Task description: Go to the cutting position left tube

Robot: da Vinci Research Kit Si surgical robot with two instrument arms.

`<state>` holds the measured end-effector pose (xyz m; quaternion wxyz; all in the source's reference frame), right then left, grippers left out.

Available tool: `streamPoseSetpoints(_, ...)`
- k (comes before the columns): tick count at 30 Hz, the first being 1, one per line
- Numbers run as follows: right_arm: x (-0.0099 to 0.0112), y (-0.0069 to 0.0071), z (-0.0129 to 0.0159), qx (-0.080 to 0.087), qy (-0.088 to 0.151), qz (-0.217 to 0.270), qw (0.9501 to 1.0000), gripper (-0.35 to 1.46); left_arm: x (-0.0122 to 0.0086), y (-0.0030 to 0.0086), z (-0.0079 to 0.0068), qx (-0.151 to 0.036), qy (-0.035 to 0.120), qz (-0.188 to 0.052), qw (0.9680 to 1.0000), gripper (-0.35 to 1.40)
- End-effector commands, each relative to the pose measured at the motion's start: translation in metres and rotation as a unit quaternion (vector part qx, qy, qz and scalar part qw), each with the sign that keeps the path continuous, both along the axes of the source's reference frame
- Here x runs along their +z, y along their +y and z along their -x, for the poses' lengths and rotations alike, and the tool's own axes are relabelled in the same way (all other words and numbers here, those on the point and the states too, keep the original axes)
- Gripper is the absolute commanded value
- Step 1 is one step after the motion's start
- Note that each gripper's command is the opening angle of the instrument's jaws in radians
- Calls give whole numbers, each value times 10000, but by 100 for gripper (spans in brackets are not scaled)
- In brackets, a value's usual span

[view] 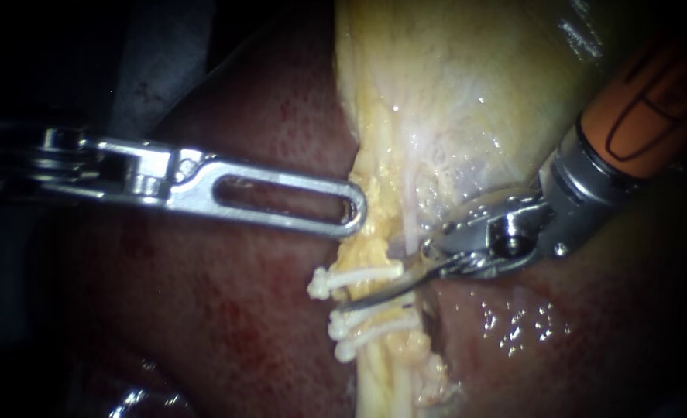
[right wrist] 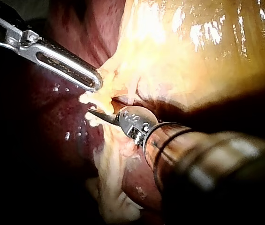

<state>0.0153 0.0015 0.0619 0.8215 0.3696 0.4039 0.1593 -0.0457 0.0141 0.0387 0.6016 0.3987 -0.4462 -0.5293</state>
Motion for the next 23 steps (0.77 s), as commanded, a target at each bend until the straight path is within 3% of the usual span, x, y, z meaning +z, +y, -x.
streamPoseSetpoints(1,0,0,0,-5,-7,4,10000,26,0,0,0,-3,6,-1,10000,-35)
streamPoseSetpoints(23,0,-1,0,-12,-4,5,10000,25,0,0,1,-4,7,-1,10000,-35)
